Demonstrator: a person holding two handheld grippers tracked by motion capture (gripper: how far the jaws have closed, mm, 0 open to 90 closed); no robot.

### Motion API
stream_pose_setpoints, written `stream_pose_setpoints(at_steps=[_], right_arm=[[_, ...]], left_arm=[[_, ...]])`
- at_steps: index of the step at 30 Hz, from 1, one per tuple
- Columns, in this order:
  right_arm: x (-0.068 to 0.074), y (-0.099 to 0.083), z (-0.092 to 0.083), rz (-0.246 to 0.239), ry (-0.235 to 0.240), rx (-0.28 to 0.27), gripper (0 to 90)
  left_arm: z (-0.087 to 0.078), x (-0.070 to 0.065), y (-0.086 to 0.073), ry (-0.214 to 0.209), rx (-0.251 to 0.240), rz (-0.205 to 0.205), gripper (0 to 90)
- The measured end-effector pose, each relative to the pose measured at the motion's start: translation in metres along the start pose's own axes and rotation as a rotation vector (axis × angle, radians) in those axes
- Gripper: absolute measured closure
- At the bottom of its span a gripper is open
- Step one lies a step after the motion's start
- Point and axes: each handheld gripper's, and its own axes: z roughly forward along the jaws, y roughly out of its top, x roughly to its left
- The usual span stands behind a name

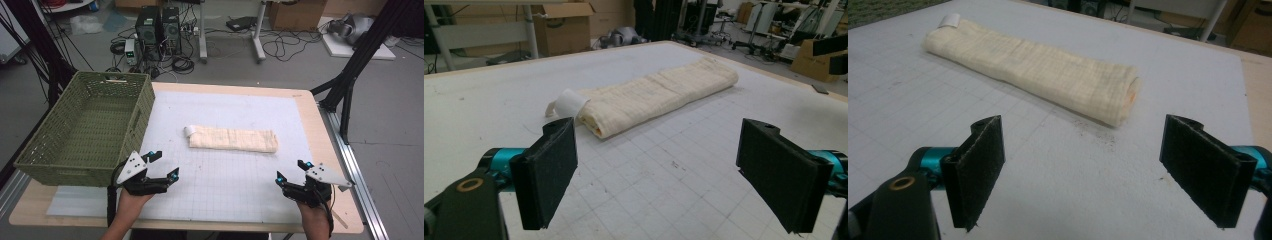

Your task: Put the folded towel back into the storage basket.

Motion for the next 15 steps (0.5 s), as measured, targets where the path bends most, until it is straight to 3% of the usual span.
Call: stream_pose_setpoints(at_steps=[8,11,15], right_arm=[[0.002,0.001,0.002,-0.016,0.005,0.003,16.8],[0.002,0.001,0.002,-0.010,0.008,0.002,16.8],[0.001,0.001,0.002,-0.007,0.009,0.001,16.8]], left_arm=[[0.005,0.001,0.005,0.014,0.023,-0.029,16.5],[0.010,0.005,0.011,0.023,0.035,-0.036,16.8],[0.023,0.012,0.028,0.004,0.038,-0.053,19.1]])
